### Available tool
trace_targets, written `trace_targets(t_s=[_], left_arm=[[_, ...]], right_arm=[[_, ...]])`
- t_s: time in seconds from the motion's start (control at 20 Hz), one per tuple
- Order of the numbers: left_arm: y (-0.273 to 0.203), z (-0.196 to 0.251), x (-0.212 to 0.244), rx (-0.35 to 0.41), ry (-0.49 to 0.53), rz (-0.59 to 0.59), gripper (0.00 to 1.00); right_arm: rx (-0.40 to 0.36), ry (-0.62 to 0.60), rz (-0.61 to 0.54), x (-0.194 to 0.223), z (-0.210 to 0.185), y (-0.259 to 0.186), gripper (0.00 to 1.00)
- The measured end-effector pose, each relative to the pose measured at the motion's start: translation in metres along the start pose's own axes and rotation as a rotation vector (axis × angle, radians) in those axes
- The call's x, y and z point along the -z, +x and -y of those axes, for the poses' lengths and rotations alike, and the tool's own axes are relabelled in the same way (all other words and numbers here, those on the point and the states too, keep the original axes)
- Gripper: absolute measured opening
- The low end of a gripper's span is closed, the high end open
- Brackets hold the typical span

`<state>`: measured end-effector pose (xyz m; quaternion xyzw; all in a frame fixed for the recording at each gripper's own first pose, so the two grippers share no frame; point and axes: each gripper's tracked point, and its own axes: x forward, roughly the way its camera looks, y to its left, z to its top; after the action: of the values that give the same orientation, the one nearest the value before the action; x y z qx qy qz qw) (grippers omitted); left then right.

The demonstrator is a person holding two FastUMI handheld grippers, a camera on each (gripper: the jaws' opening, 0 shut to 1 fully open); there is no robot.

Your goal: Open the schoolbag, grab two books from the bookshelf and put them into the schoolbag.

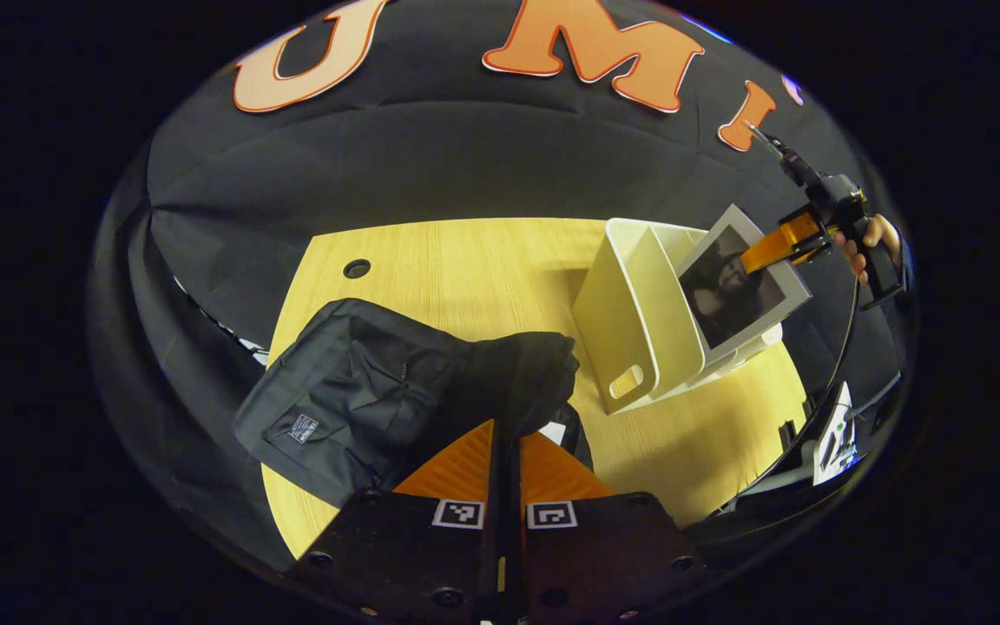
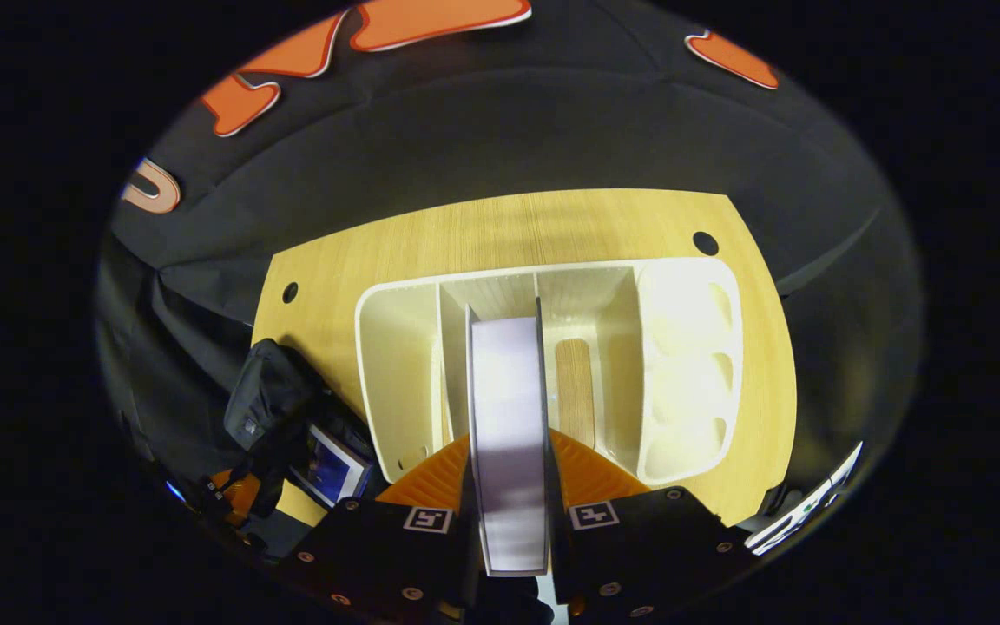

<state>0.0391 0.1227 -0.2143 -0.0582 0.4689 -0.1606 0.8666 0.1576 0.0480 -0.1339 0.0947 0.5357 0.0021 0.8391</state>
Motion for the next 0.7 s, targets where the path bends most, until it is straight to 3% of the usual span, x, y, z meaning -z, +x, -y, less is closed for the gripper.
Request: trace_targets(t_s=[0.5,0.7], left_arm=[[-0.017,-0.02,0.002,0.12,0.153,0.033,0.04],[-0.021,-0.023,-0.001,0.163,0.195,0.044,0.04]], right_arm=[[0.056,0.079,0.169,0.053,-0.038,-0.109,0.34],[0.023,0.153,0.206,0.087,-0.062,-0.133,0.34]])
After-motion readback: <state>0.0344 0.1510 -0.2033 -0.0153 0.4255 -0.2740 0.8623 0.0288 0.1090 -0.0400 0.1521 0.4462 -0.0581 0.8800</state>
